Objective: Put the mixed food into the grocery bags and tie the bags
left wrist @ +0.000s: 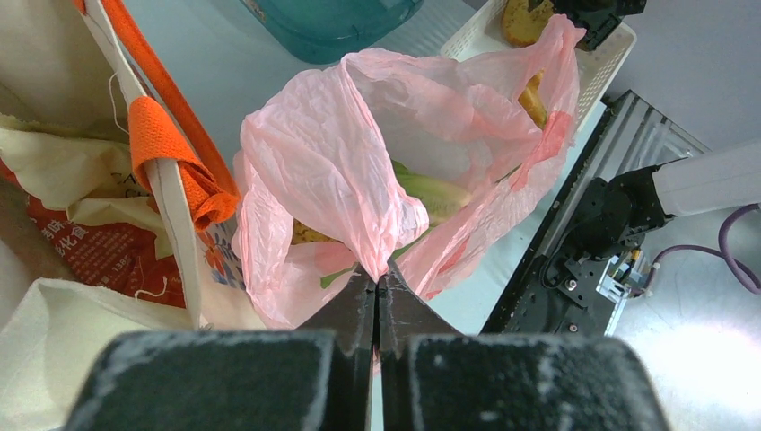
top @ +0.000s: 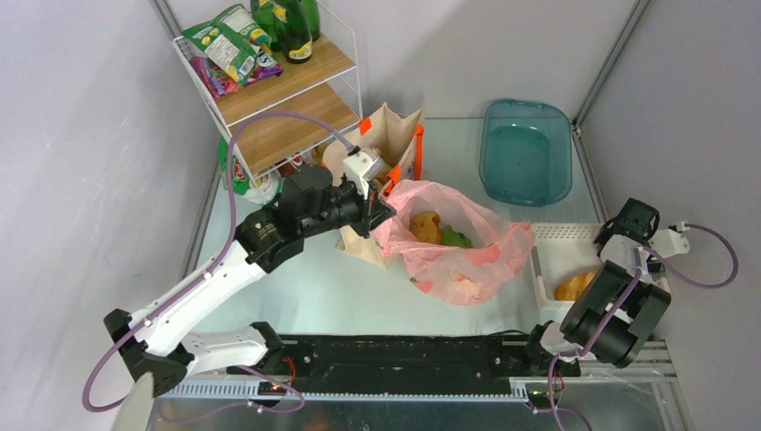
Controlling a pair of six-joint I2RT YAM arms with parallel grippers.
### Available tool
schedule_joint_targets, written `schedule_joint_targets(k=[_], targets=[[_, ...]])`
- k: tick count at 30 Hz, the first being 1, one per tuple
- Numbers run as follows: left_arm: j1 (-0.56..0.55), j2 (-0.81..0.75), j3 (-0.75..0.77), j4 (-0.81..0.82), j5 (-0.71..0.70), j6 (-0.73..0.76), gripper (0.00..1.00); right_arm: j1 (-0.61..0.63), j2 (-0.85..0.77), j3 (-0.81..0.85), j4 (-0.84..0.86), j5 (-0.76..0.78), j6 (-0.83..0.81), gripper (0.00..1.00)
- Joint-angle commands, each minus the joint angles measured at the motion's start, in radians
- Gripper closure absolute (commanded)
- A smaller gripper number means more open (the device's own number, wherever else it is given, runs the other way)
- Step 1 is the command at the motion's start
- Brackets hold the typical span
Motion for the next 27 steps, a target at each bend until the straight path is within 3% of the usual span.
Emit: schedule_joint_targets(k=[1, 5, 8, 10, 13, 17, 22, 24, 27], targets=[[0.01, -0.014, -0.011, 0.051, -0.006, 0.027, 1.0, -0.014, -0.002, 0.004, 0.016, 0.057, 0.115, 0.26], [0.016, -0.034, -0.014, 0.054, -0.006, 0.028, 1.0, -0.054, 0.012, 0.005, -0.031, 0.032, 0.188, 0.47], [0.022, -0.042, -0.016, 0.058, 0.006, 0.023, 1.0, -0.088, 0.026, 0.004, -0.035, -0.019, 0.188, 0.86], [0.025, -0.048, -0.015, 0.059, 0.012, 0.021, 1.0, -0.089, 0.018, 0.006, -0.033, -0.027, 0.17, 1.0], [0.027, -0.065, -0.016, 0.059, 0.015, 0.021, 1.0, -0.038, -0.039, 0.008, -0.019, -0.036, 0.132, 1.0], [0.028, -0.085, -0.023, 0.065, 0.01, 0.022, 1.0, 0.06, -0.163, 0.06, -0.149, 0.054, 0.141, 1.0], [0.029, -0.102, -0.031, 0.069, 0.003, 0.023, 1.0, 0.152, -0.419, 0.08, -0.245, 0.064, 0.123, 1.0], [0.029, -0.105, -0.032, 0.07, 0.008, 0.02, 1.0, 0.173, -0.52, 0.081, -0.247, 0.022, 0.092, 1.0], [0.03, -0.105, -0.035, 0.072, 0.006, 0.018, 1.0, 0.201, -0.662, 0.081, -0.155, -0.252, -0.017, 1.0]])
